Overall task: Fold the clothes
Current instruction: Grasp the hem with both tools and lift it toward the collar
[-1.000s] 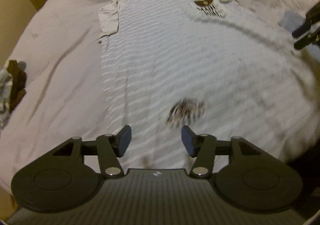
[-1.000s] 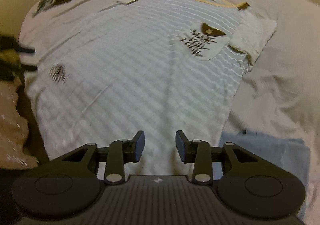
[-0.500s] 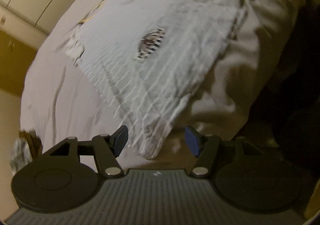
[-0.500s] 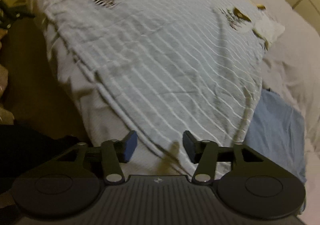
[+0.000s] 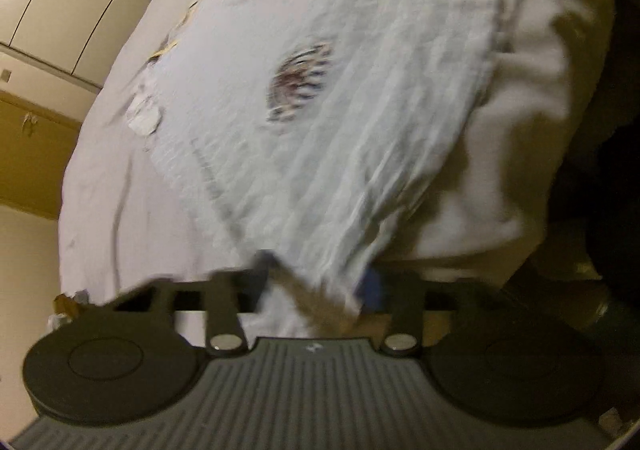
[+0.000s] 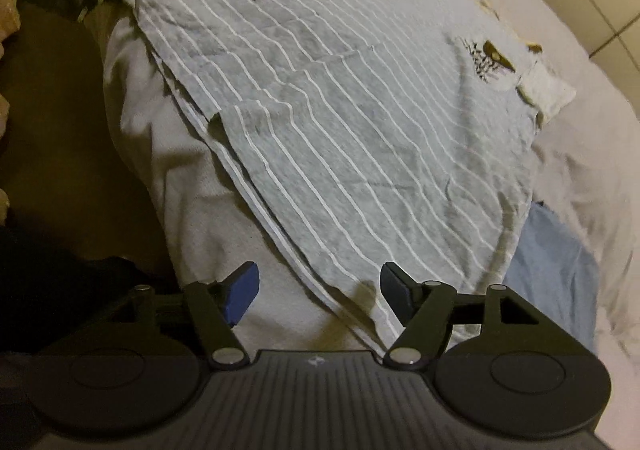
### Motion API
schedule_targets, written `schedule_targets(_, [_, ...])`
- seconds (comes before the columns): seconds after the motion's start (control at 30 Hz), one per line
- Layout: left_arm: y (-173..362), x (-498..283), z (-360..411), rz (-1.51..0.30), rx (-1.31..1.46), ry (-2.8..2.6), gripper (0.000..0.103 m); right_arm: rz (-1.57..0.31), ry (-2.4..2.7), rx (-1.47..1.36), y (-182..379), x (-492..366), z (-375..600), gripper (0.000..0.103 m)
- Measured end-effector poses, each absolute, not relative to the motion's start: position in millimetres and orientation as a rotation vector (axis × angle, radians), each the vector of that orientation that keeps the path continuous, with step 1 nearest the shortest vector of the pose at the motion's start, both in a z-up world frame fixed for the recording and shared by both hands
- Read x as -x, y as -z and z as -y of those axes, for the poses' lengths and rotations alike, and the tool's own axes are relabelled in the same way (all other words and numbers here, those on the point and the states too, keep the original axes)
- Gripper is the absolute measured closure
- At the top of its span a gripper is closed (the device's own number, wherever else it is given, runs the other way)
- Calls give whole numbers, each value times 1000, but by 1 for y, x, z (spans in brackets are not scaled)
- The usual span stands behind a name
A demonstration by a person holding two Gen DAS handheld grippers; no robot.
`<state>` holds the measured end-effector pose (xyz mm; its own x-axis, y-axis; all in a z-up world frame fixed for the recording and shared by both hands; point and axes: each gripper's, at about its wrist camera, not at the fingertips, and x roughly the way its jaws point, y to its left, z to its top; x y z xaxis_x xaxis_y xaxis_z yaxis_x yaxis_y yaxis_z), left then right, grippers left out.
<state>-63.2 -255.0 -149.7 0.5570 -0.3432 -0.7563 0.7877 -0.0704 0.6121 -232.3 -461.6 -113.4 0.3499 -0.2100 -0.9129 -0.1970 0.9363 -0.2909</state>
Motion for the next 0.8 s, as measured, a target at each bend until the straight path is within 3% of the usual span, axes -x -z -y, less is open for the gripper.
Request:
schedule_targets(0.23, [124, 36, 265, -472, -1256, 968, 93, -1169, -23, 586, 136, 242, 450, 30])
schedule_targets(0.43, [119, 34, 265, -471, -1269, 1022, 93, -1122, -20, 685, 143, 247, 462, 34])
schedule_targets(0.6, [114, 34, 263, -476, -1266, 1061, 95, -1120, -61, 764, 146, 247, 470, 58])
schedule_targets(0.63, [112, 32, 263, -476, -1264, 1067, 96, -1122, -84, 769, 146, 247, 470, 68])
schedule_targets(0.67, [109, 32, 263, -472, -1267, 1076, 96, -1123, -97, 778, 145, 247, 471, 91])
schedule_targets(0.7, [106, 32, 263, -467, -1269, 1085, 97, -1126, -99, 784, 143, 247, 471, 103])
schedule_targets(0.8, [93, 33, 258, -447, -1265, 1118, 98, -1137, -94, 754, 129, 247, 476, 103])
